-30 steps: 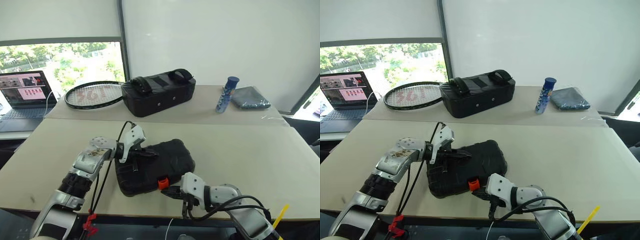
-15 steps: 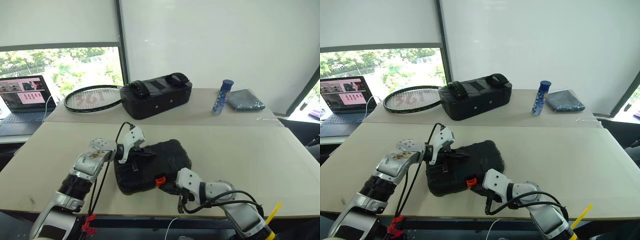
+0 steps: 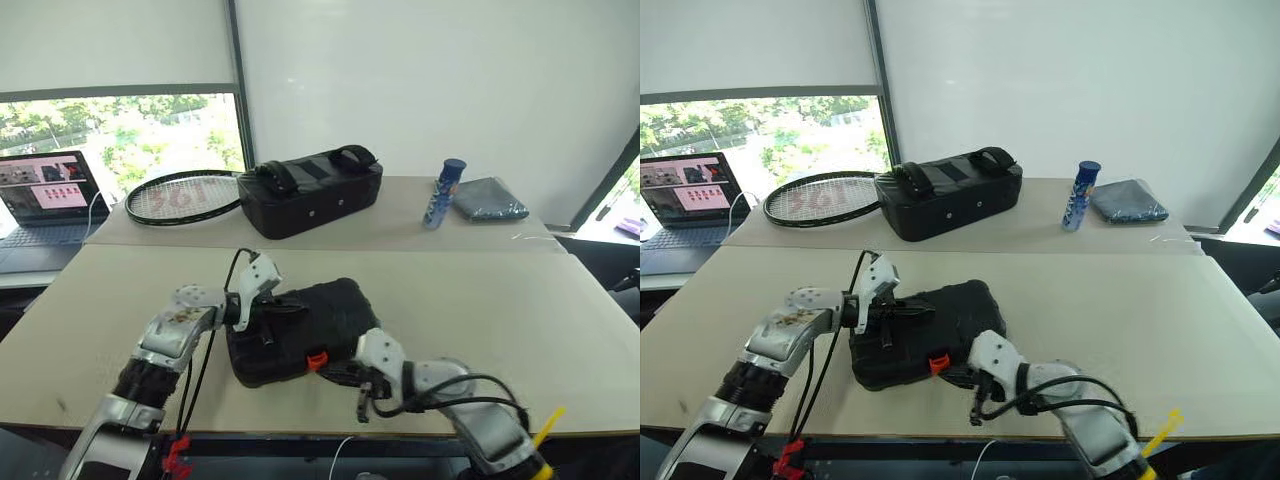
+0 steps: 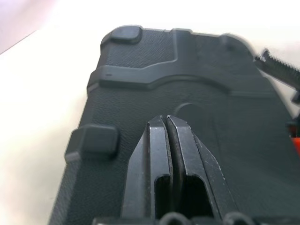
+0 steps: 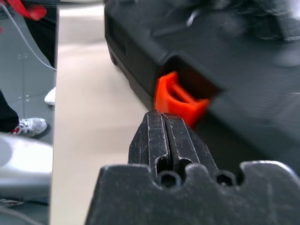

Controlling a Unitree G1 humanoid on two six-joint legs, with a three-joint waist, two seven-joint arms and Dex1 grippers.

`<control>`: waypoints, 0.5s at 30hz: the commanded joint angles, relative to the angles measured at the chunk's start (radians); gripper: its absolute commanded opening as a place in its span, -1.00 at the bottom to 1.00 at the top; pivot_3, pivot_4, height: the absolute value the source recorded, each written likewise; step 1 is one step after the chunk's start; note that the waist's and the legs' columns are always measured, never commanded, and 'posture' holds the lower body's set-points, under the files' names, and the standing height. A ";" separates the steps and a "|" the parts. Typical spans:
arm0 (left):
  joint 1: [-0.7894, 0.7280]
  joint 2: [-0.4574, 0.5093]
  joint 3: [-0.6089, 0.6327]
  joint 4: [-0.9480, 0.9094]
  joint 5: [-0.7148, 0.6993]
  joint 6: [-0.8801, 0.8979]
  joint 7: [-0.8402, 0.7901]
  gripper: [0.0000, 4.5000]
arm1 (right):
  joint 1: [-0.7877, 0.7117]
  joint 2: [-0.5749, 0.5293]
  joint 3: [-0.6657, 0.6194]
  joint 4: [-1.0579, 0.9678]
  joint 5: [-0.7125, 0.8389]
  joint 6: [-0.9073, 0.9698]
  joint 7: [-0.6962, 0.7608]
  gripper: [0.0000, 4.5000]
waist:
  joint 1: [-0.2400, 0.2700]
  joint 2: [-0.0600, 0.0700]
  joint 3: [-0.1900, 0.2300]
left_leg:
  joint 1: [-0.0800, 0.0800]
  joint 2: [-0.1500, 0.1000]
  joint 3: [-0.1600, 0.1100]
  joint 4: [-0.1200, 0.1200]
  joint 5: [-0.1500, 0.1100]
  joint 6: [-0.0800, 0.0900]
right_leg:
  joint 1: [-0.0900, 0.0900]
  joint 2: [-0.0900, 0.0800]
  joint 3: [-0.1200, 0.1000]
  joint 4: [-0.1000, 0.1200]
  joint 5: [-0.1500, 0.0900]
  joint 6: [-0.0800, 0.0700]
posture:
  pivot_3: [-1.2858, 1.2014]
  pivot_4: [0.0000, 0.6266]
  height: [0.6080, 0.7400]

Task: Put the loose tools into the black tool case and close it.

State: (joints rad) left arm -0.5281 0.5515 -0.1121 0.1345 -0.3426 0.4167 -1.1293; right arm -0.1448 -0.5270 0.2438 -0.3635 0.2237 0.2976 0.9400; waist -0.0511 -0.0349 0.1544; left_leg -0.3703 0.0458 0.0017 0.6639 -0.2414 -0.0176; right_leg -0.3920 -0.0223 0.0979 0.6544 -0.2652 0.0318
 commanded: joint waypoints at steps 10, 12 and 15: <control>0.417 0.307 0.416 -0.016 -0.114 -0.273 -0.216 0.35 | 0.298 -0.218 -0.517 0.063 0.267 -0.284 0.298 0.11 | 0.007 0.000 0.002 | -0.019 0.001 0.001 -0.005 -0.002 0.002 | -0.017 -0.003 -0.002 -0.006 0.002 -0.006 | 0.03 -0.52 1.00; 0.505 0.328 0.458 -0.032 -0.123 -0.280 -0.231 0.71 | 0.318 -0.232 -0.560 0.126 0.250 -0.353 0.329 0.44 | 0.008 0.000 0.003 | -0.019 0.000 0.002 -0.004 -0.002 0.002 | -0.017 -0.004 -0.001 -0.007 0.001 -0.003 | 0.03 -0.52 1.00; 0.584 0.324 0.519 -0.052 -0.128 -0.302 -0.196 1.00 | 0.317 -0.237 -0.606 0.222 0.260 -0.459 0.384 0.88 | 0.014 -0.003 0.005 | -0.018 0.000 0.002 -0.004 -0.002 0.002 | -0.016 -0.005 -0.002 -0.008 0.000 -0.001 | 0.03 -0.52 1.00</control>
State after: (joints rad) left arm 0.0384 0.8611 0.3429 0.1266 -0.4563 0.1520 -1.3462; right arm 0.1765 -0.7508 -0.3058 -0.1830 0.4673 -0.0711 1.2871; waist -0.0367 -0.0377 0.1594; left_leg -0.3885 0.0462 0.0039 0.6597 -0.2438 -0.0157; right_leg -0.4075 -0.0269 0.0956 0.6464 -0.2661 0.0320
